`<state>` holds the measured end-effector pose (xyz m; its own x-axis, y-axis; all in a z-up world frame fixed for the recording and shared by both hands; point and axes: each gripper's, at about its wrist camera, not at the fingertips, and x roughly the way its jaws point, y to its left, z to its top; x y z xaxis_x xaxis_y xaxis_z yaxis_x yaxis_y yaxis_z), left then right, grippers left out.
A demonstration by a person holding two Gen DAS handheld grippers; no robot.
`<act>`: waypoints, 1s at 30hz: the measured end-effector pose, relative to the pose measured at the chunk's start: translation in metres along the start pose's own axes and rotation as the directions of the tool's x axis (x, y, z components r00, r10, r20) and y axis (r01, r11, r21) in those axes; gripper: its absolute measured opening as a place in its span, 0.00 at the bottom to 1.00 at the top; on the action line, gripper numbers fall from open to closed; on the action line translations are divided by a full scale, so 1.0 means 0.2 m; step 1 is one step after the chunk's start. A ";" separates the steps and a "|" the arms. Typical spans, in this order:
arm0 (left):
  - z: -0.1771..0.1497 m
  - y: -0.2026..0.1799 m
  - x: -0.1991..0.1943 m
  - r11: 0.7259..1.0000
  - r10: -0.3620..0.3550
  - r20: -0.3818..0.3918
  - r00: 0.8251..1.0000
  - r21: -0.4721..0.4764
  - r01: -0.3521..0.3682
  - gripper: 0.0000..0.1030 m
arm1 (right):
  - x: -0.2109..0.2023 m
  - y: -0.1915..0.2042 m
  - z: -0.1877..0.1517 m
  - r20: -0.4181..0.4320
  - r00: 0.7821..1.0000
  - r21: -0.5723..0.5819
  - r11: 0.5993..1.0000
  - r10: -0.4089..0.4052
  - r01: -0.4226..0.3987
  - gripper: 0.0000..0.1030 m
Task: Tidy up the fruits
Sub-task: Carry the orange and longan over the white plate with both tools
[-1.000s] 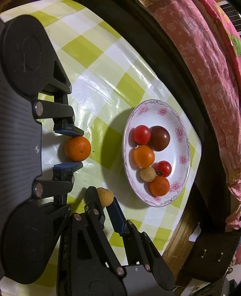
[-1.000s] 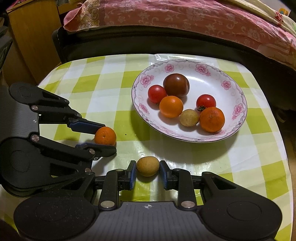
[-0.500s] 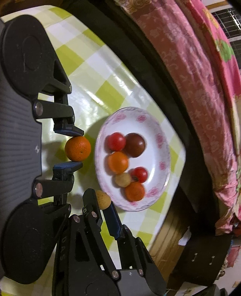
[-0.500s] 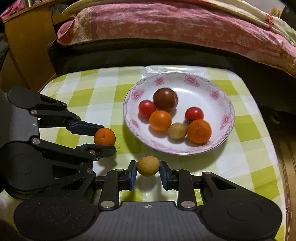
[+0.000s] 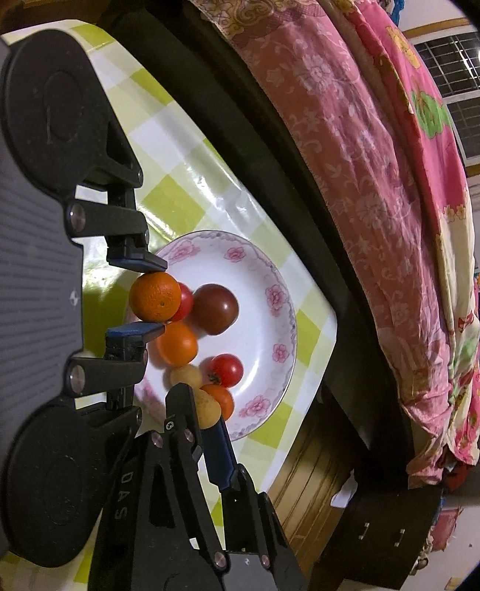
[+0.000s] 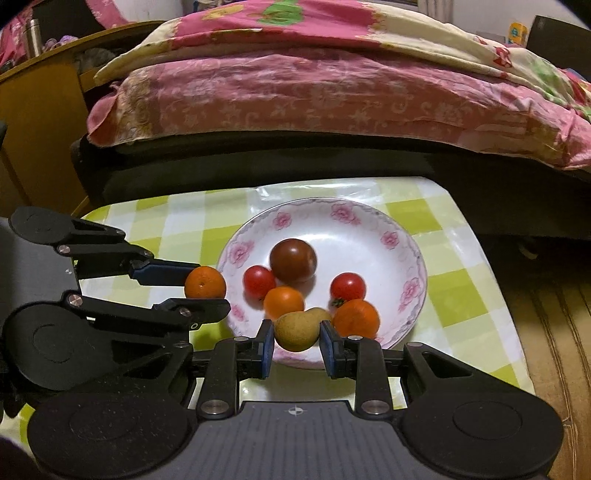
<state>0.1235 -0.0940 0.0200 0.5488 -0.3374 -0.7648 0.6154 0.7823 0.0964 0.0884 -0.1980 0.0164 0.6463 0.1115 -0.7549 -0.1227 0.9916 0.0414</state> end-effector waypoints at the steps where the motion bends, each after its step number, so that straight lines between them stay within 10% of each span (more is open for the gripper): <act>1: 0.01 0.00 0.01 1.000 0.003 -0.001 1.000 -0.003 -0.003 0.34 | 0.01 -0.01 0.01 0.004 1.000 0.007 1.000 -0.005 0.005 0.24; 30: 0.10 0.06 0.18 0.993 0.109 0.014 0.994 -0.053 -0.109 0.33 | 0.19 -0.07 0.09 0.061 0.995 0.073 0.994 -0.080 0.075 0.25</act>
<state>0.1628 -0.1072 0.0061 0.6205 -0.2568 -0.7409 0.5211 0.8411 0.1449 0.1288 -0.2067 -0.0006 0.6986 0.0356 -0.7146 -0.0184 0.9993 0.0318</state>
